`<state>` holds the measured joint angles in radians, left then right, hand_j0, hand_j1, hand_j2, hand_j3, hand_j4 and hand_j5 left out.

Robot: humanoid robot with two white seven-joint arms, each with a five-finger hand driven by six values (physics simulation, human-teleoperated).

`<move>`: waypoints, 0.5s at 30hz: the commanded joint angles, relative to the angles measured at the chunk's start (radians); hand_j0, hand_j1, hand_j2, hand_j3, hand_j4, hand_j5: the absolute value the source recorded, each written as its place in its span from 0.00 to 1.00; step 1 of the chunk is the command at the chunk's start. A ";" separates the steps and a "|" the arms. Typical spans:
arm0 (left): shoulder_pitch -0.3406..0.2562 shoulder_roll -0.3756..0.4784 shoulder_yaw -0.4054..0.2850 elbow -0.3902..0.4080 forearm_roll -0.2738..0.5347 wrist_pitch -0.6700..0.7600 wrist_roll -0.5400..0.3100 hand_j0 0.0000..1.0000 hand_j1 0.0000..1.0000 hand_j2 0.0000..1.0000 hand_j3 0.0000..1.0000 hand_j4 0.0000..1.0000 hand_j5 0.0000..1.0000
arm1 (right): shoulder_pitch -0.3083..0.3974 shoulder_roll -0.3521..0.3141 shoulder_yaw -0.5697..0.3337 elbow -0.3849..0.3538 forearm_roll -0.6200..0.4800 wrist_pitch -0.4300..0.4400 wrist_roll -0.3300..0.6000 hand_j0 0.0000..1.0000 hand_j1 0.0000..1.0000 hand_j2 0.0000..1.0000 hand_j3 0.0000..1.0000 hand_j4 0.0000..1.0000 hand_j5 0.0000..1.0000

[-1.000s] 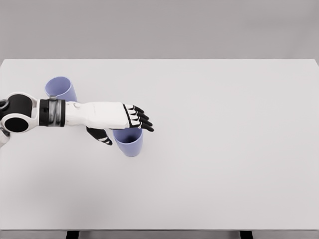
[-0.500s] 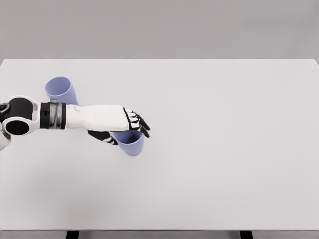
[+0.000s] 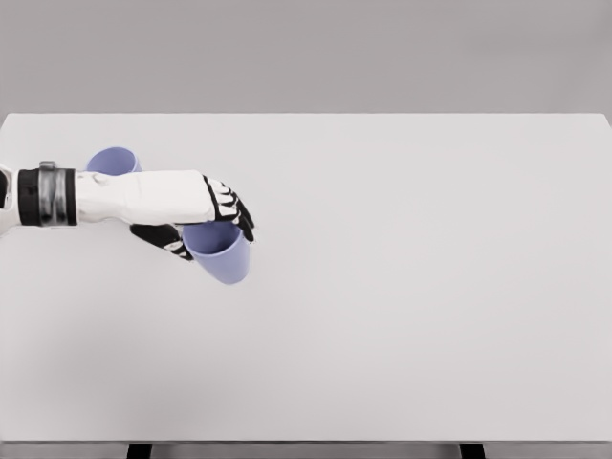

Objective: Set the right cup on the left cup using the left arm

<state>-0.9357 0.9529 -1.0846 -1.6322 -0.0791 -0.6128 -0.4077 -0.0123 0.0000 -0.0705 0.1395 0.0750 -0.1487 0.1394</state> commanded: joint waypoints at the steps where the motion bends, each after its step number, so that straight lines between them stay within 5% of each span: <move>1: -0.003 0.040 0.002 -0.008 0.036 0.002 0.000 0.58 0.58 0.58 0.58 0.58 0.58 | 0.000 0.000 0.000 0.000 0.000 0.000 0.000 1.00 1.00 1.00 1.00 1.00 1.00; 15: -0.117 0.218 0.000 0.000 0.137 0.002 -0.002 0.58 0.58 0.58 0.58 0.58 0.58 | 0.000 0.000 0.000 0.000 0.000 0.000 0.000 1.00 1.00 1.00 1.00 1.00 1.00</move>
<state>-1.0570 1.1486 -1.0861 -1.6364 0.0368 -0.6140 -0.4094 -0.0123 0.0000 -0.0705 0.1395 0.0750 -0.1487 0.1395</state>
